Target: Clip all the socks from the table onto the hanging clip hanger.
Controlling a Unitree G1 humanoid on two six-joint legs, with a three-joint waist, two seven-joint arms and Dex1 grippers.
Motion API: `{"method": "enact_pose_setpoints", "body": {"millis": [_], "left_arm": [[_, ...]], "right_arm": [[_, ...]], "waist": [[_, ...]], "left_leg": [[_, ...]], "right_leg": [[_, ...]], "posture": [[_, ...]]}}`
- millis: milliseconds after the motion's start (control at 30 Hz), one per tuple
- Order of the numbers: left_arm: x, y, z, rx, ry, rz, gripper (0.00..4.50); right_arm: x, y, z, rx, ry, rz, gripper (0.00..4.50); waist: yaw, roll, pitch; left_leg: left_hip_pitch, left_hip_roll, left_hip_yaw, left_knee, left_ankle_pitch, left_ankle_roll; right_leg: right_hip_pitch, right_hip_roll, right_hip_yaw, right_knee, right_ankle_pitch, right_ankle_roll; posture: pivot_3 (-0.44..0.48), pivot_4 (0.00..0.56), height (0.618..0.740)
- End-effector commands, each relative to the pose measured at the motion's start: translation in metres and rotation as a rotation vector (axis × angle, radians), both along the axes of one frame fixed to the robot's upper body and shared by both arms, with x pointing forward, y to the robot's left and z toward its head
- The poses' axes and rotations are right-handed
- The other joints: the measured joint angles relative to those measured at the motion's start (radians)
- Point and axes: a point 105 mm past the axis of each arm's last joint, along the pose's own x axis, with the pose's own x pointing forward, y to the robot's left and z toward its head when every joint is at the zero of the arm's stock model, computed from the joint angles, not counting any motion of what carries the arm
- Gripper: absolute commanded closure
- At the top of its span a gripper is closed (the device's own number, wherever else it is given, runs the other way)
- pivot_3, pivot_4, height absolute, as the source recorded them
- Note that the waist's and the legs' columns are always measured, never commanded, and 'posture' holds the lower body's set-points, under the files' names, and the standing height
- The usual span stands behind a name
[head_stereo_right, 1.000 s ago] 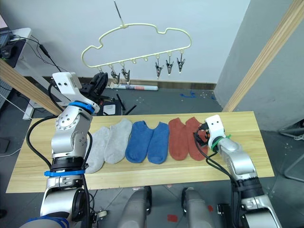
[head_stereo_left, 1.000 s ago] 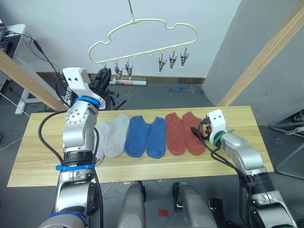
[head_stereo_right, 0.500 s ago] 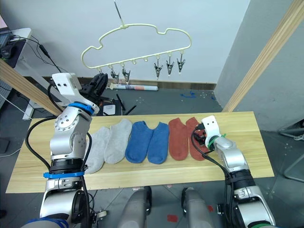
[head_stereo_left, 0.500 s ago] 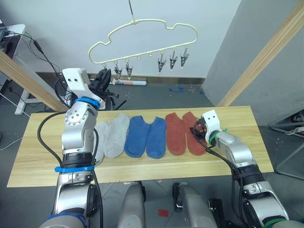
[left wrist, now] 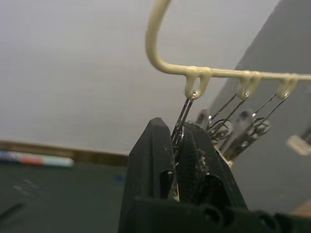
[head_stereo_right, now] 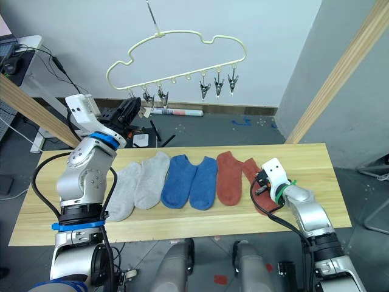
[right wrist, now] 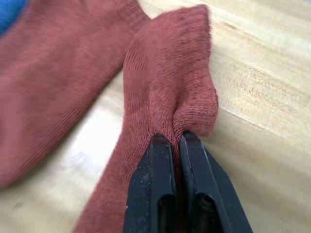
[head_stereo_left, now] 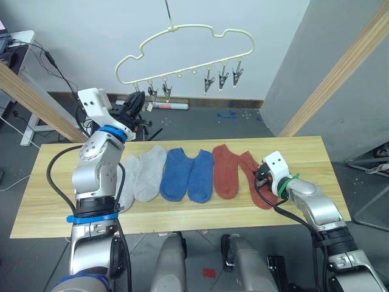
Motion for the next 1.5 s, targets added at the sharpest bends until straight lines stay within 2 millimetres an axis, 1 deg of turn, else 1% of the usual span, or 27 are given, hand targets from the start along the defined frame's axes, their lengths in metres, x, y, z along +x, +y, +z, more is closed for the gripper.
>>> {"method": "enact_pose_setpoints", "body": {"millis": [33,133,200,233,333,400,533,633,700,867,1033,1200,1500], "left_arm": [[-0.008,-0.001,-0.005,-0.228,0.12,-0.13,4.42],[-0.016,-0.003,-0.002,-0.369,0.176,-0.232,4.42],[-0.019,-0.005,0.001,-0.415,0.19,-0.266,4.42],[-0.02,-0.006,0.002,-0.427,0.194,-0.279,4.42],[-0.024,-0.011,0.006,-0.444,0.2,-0.317,4.42],[-0.027,-0.016,0.008,-0.445,0.203,-0.347,4.42],[-0.036,-0.026,0.009,-0.432,0.216,-0.401,4.42],[-0.04,-0.028,0.007,-0.428,0.222,-0.411,4.42],[-0.042,-0.029,0.007,-0.432,0.222,-0.416,4.42],[-0.043,-0.026,0.007,-0.428,0.22,-0.405,4.42],[-0.043,-0.024,0.008,-0.428,0.216,-0.397,4.42],[-0.044,-0.026,0.008,-0.427,0.215,-0.405,4.42],[-0.044,-0.03,0.009,-0.416,0.209,-0.421,4.42]], "right_arm": [[-0.018,0.035,0.043,0.155,0.003,0.159,4.48],[-0.033,0.073,0.069,0.295,0.052,0.256,4.48],[-0.033,0.096,0.083,0.372,0.066,0.283,4.48],[-0.032,0.105,0.089,0.405,0.071,0.293,4.48],[-0.027,0.129,0.102,0.468,0.079,0.314,4.48],[-0.024,0.138,0.107,0.495,0.085,0.316,4.48],[-0.018,0.145,0.11,0.513,0.087,0.324,4.48],[-0.016,0.148,0.115,0.531,0.087,0.338,4.48],[-0.015,0.15,0.119,0.551,0.089,0.344,4.48],[-0.013,0.15,0.125,0.573,0.091,0.352,4.48],[-0.019,0.149,0.13,0.599,0.109,0.387,4.48],[-0.024,0.153,0.133,0.615,0.119,0.415,4.48],[-0.02,0.164,0.141,0.65,0.116,0.421,4.48]], "waist": [[-0.005,0.0,0.0],[-0.012,0.0,0.0],[-0.011,0.0,0.0],[-0.01,0.0,0.0],[-0.007,0.0,0.0],[-0.005,0.0,0.0],[0.001,0.0,0.0],[0.008,0.0,0.0],[0.012,0.0,0.0],[0.018,0.0,0.0],[0.02,0.0,0.0],[0.021,0.0,0.0],[0.022,0.0,0.0]], "left_leg": [[0.0,0.001,-0.001,0.0,0.0,0.0],[0.0,0.001,-0.003,0.0,0.001,-0.001],[0.0,0.001,-0.005,0.0,0.001,-0.002],[0.0,0.001,-0.005,0.0,0.001,-0.002],[-0.002,-0.001,-0.006,0.001,0.001,-0.002],[-0.003,-0.002,-0.007,0.001,0.001,-0.002],[-0.007,-0.002,-0.012,0.001,0.001,-0.002],[-0.01,-0.002,-0.017,0.001,0.001,-0.002],[-0.01,-0.002,-0.019,0.001,0.002,-0.003],[-0.01,-0.001,-0.023,0.001,0.004,-0.006],[-0.01,-0.001,-0.023,0.001,0.004,-0.006],[-0.01,-0.001,-0.024,0.001,0.004,-0.006],[-0.01,-0.001,-0.024,0.001,0.004,-0.006]], "right_leg": [[0.0,0.0,-0.001,0.0,0.0,0.0],[0.0,0.001,-0.002,0.001,0.0,0.0],[0.0,0.001,-0.003,0.001,0.0,0.0],[0.0,0.001,-0.003,0.001,0.0,0.0],[0.0,0.0,-0.004,0.0,0.0,0.0],[0.0,0.0,-0.005,0.0,0.0,0.0],[0.0,-0.002,-0.01,-0.002,0.003,-0.005],[-0.001,-0.005,-0.02,-0.002,0.003,-0.005],[-0.001,-0.004,-0.022,-0.002,0.003,-0.005],[-0.001,-0.002,-0.023,-0.001,0.003,-0.005],[0.0,-0.002,-0.023,-0.001,0.003,-0.005],[0.0,-0.002,-0.023,-0.001,0.003,-0.005],[0.0,-0.002,-0.023,-0.001,0.003,-0.005]], "posture": [[0.187,0.341,0.74],[0.179,0.341,0.74],[0.179,0.341,0.74],[0.174,0.332,0.74],[0.174,0.332,0.74],[0.186,0.324,0.74],[0.196,0.321,0.74],[0.206,0.319,0.74],[0.206,0.319,0.74],[0.213,0.32,0.74],[0.213,0.32,0.74],[0.213,0.32,0.74],[0.211,0.328,0.74]]}}
